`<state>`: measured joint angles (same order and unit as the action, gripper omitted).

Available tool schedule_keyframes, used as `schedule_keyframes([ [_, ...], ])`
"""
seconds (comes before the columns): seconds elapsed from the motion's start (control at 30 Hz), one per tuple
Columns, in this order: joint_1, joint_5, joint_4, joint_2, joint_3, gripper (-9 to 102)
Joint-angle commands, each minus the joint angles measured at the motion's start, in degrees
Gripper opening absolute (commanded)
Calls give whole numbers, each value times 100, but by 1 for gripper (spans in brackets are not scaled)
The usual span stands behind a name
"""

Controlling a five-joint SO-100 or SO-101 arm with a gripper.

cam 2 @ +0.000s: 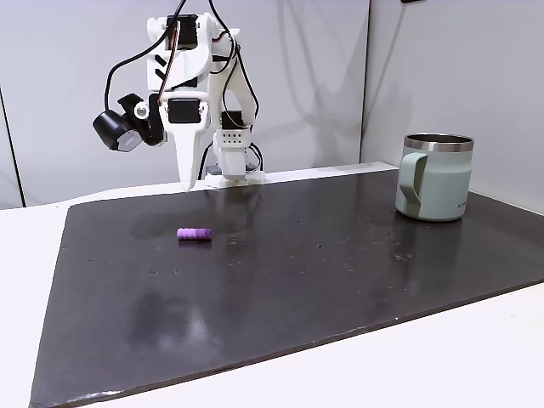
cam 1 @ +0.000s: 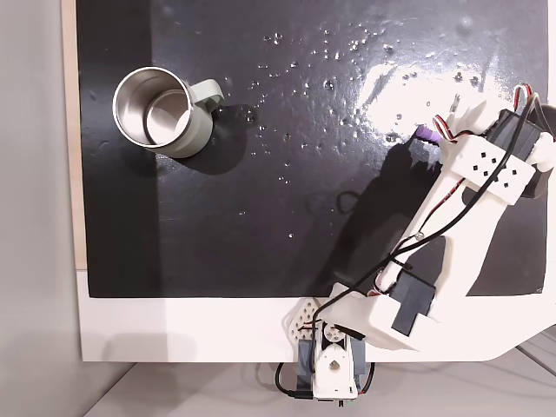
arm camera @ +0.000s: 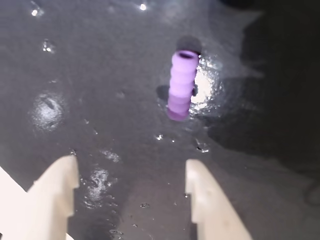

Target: Grasp a pengrip and put it in the cup.

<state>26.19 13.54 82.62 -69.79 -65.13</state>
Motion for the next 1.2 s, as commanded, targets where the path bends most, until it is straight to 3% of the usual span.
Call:
schedule_keyframes([
  [0.0, 0, 105, -352, -70, -378, 27],
  [0.73, 185, 290, -1169, 879, -835, 26],
  [1.17, 149, 272, -1257, 993, -782, 4],
])
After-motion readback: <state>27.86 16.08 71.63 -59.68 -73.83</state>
